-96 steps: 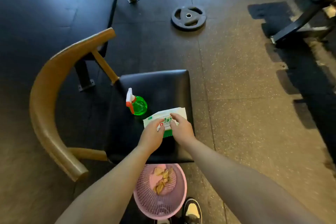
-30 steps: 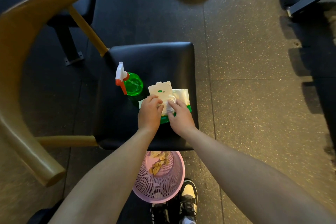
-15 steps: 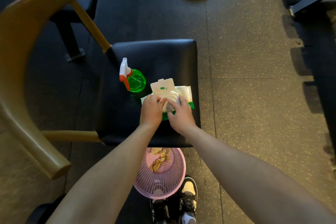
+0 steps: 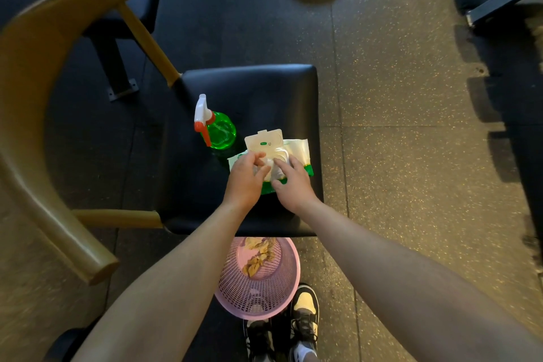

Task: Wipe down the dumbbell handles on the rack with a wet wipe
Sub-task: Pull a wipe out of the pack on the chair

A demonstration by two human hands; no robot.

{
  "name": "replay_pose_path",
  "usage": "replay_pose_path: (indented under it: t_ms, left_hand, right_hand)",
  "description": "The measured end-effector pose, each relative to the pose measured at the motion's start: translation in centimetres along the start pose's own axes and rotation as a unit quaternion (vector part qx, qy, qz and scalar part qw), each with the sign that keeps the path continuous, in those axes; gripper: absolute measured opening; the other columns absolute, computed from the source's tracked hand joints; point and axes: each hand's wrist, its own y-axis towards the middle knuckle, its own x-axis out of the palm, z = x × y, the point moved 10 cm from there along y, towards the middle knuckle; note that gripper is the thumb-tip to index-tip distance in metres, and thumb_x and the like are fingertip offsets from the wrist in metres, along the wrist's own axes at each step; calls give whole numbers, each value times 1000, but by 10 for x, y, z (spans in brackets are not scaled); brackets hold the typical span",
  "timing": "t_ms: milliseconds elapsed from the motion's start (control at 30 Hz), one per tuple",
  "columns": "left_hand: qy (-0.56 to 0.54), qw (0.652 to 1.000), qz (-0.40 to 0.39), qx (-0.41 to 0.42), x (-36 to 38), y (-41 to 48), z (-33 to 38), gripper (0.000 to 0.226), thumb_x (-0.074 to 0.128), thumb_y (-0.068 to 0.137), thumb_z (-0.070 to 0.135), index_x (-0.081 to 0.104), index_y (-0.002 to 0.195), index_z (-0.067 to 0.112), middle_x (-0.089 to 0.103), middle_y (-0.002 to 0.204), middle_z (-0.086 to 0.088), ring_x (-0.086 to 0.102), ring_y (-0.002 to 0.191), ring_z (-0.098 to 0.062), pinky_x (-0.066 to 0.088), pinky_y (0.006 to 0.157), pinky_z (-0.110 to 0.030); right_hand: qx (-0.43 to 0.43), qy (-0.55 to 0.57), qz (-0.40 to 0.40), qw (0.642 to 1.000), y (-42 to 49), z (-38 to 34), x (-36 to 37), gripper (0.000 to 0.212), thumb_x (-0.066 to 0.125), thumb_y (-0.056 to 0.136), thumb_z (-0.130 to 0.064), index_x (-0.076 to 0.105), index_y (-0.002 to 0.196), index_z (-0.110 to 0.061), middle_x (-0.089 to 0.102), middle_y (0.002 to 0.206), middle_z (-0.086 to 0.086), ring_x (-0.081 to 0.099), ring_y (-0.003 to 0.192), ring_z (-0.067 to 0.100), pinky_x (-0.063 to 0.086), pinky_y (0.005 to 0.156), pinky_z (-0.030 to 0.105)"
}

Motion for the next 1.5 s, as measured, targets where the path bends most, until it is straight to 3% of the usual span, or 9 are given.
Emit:
replay_pose_path:
  t_ms: [67, 167, 333, 500, 600, 733, 967, 1200, 1500]
  left_hand:
    - [20, 1000, 3, 5, 0, 0, 0, 35, 65, 98, 22, 60, 131, 16, 62, 112, 2, 61, 102, -12, 50, 86, -27]
    - [19, 999, 32, -6, -3, -3, 1, 17, 58, 101, 18, 70, 113, 13, 68, 109, 0, 63, 100, -14, 51, 84, -28]
    - [-11, 998, 47, -40, 2, -5, 0, 15, 50, 105, 20, 66, 104, 17, 66, 105, 1, 62, 96, -15, 49, 78, -30]
    - [8, 1000, 10, 11, 6, -3, 6, 30, 50, 105, 14, 65, 130, 12, 61, 128, 0, 57, 117, -14, 47, 95, -25]
    - [-24, 1000, -16, -1, 7, -3, -2, 30, 54, 104, 17, 66, 131, 16, 62, 130, 2, 57, 119, -13, 49, 96, -26]
    - [-4, 1000, -9, -10, 4, 3, -7, 40, 60, 100, 19, 56, 140, 23, 58, 124, 3, 56, 114, -11, 48, 97, -29]
    - [-6, 999, 35, -12, 1, -1, 1, 11, 61, 100, 25, 66, 108, 19, 63, 108, 5, 60, 101, -14, 50, 83, -32]
    - [-99, 991, 59, -70, -9, -9, 1, 7, 47, 107, 30, 53, 109, 27, 62, 100, 8, 61, 90, -7, 47, 67, -25]
    - [-160, 979, 74, -104, -9, -15, -3, 17, 46, 107, 33, 55, 118, 22, 65, 109, 2, 64, 93, -9, 47, 67, -21]
  right_hand:
    - [-3, 5, 4, 1000, 0, 1, 1, 53, 57, 101, -23, 41, 150, -31, 20, 163, -4, 19, 150, 21, 28, 121, 45]
    - [-5, -3, 7, 1000, 0, 0, 3, 51, 56, 102, -26, 41, 150, -30, 20, 163, -3, 19, 150, 23, 28, 121, 45]
    - [4, -14, 8, 1000, -2, -2, 4, 51, 55, 102, -27, 40, 151, -29, 16, 165, -2, 16, 152, 23, 24, 120, 43]
    - [13, 68, 44, 997, 0, -4, -5, 42, 55, 102, -31, 51, 144, -30, 32, 155, -2, 32, 143, 21, 36, 113, 37]
    - [29, 111, 84, 990, 5, -1, -11, 19, 62, 98, -35, 68, 115, -30, 43, 141, -2, 43, 131, 22, 45, 106, 36]
    - [30, 142, 109, 983, 6, -2, -14, 4, 59, 99, -30, 63, 100, -32, 46, 132, -4, 49, 121, 20, 50, 102, 37]
    - [3, 201, 94, 975, 2, -5, -16, 11, 48, 105, -31, 56, 110, -26, 51, 125, 0, 55, 113, 16, 56, 96, 39]
    - [-13, 108, 60, 992, 0, -7, -3, 43, 53, 103, -24, 47, 146, -24, 54, 136, -1, 47, 129, 19, 42, 112, 44]
    - [-23, 12, 42, 999, -5, -11, -1, 50, 54, 102, -19, 41, 150, -16, 45, 147, 1, 35, 139, 19, 28, 118, 37]
